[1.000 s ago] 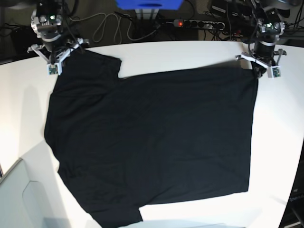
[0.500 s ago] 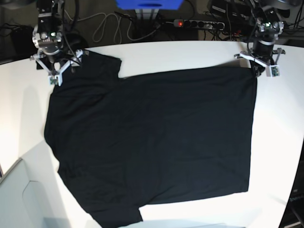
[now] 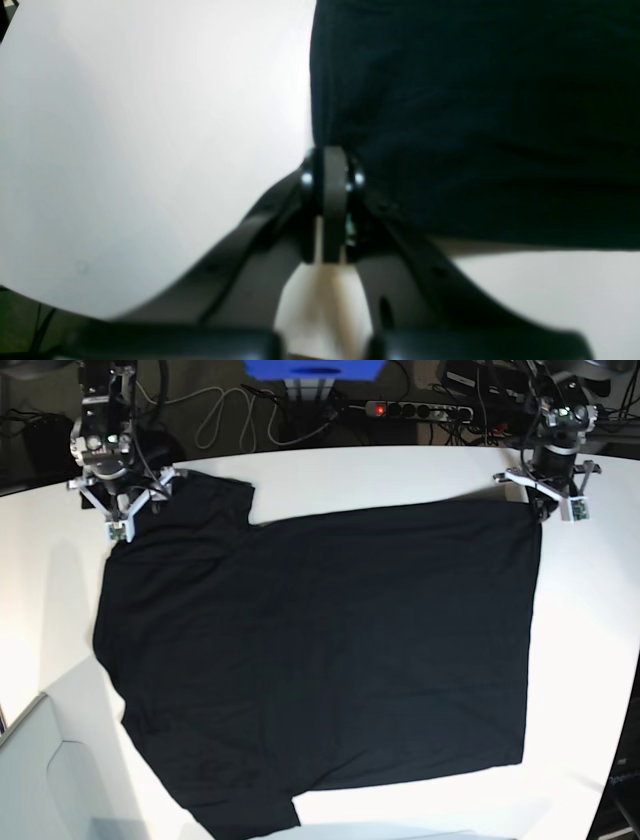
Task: Fold the T-shirt properly
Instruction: 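Lift the shoulder edge with both grippers and pull it taut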
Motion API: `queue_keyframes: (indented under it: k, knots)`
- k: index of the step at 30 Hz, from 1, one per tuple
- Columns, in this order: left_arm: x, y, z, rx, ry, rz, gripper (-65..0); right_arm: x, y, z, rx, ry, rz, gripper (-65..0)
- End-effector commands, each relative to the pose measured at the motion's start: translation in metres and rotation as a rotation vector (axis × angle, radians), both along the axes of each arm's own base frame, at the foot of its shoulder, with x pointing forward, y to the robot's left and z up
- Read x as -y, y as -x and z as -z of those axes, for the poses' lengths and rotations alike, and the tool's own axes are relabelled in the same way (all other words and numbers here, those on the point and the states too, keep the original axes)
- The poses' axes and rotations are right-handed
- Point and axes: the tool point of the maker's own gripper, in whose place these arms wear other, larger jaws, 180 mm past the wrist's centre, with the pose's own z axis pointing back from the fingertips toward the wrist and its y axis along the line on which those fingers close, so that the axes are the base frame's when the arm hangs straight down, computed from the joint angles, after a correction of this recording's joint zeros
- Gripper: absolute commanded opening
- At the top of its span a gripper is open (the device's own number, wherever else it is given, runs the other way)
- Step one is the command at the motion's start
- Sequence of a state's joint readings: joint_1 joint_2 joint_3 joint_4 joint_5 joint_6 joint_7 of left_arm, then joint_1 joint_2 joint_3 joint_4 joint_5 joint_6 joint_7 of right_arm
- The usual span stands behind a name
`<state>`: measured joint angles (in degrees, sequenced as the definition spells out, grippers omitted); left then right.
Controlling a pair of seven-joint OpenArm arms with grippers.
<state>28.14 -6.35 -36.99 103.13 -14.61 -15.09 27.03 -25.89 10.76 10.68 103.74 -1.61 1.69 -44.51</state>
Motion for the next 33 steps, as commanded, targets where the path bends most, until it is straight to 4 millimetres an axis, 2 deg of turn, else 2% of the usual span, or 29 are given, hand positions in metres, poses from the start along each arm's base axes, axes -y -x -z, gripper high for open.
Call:
queue_keyframes:
  k: [1, 7, 11, 14, 22, 29, 33]
  knots:
    - [-0.003, -0.003, -0.01, 0.035, -0.017, 0.002, -65.0, -0.003, 0.009, 0.004, -0.043, -0.001, -0.042, -34.0]
    - [-0.003, -0.003, -0.01, 0.035, -0.017, 0.002, -65.0, 0.002, 0.012, 0.003, -0.05, -0.009, -0.065, -65.0]
    - [-0.003, -0.003, -0.01, 0.035, -0.017, 0.002, -65.0, 0.002, 0.012, 0.0, -0.043, -0.003, -0.069, -64.7]
    - [-0.003, -0.003, -0.01, 0.035, -0.017, 0.002, -65.0, 0.0, 0.008, -0.01, -0.014, 0.004, -0.084, -64.8]
    - [-0.003, -0.003, -0.013, 0.039, -0.024, 0.006, -65.0, -0.014, 0.003, -0.063, 0.117, 0.033, -0.142, -64.8]
    - [-0.015, 0.009, -0.026, 0.042, -0.064, -0.015, -65.0, -0.017, 0.012, -0.065, 0.127, 0.031, -0.158, -64.8]
    - [-0.013, 0.013, -0.033, 0.041, -0.081, -0.003, -65.0, -0.019, 0.023, -0.063, 0.123, 0.022, -0.165, -64.8]
